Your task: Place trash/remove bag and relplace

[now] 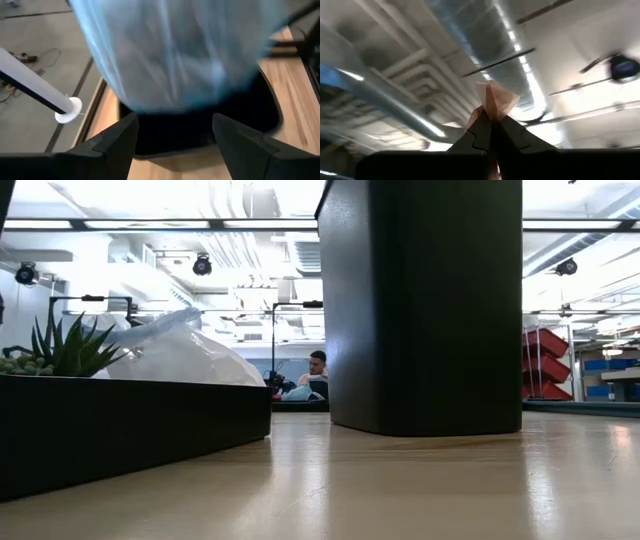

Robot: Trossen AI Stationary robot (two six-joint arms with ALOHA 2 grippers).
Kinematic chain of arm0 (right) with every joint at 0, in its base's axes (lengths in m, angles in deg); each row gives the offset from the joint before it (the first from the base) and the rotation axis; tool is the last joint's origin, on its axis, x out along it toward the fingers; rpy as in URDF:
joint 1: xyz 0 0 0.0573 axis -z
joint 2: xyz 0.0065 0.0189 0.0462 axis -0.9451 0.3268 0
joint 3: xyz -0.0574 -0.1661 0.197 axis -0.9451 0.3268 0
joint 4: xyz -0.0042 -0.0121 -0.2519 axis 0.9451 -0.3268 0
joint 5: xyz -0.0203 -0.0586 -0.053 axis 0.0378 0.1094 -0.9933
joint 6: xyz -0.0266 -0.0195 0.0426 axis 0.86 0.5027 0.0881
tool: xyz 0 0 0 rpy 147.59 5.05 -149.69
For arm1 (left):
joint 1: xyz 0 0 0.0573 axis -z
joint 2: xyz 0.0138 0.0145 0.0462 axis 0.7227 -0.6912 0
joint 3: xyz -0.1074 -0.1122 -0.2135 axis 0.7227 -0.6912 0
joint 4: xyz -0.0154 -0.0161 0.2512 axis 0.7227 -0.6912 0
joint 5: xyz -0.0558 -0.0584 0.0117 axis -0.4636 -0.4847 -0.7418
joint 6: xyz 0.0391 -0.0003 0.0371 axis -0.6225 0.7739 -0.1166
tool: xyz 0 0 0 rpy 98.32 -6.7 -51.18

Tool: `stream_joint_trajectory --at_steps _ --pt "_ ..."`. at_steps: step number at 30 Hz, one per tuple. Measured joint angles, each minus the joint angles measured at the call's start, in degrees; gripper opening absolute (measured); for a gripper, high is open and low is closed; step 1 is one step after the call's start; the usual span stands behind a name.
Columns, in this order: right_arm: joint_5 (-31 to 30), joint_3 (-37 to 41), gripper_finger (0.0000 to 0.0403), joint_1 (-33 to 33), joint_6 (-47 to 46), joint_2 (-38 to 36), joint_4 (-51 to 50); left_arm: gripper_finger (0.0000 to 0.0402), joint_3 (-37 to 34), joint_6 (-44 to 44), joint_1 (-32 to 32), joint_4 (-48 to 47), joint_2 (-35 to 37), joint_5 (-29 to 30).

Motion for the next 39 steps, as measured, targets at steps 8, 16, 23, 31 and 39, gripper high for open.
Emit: stream_joint_trajectory --at_steps 8,16,23,31,39 --pt "-8.3 -4.6 0.0 0.0 11.4 -0.3 -0.1 0.0229 -7.7 0.3 3.9 0.3 0.1 0.0" --pt "-8.1 -4.7 0.0 -0.1 9.6 -3.8 9.1 0.0226 -13.4 4.8 8.6 1.0 0.6 2.4" --pt "-14.0 -4.5 0.0 -0.1 9.8 -5.7 5.0 0.0237 -15.4 5.8 12.9 0.4 3.0 3.9" --pt "-17.0 -2.5 0.0 4.1 10.9 -2.0 -3.7 0.0231 -16.0 6.1 17.8 0.5 10.8 15.8" --pt "-21.5 8.0 0.0 17.3 -8.5 -1.8 -16.7 0.0206 -32.4 11.4 20.7 9.7 23.0 24.7"
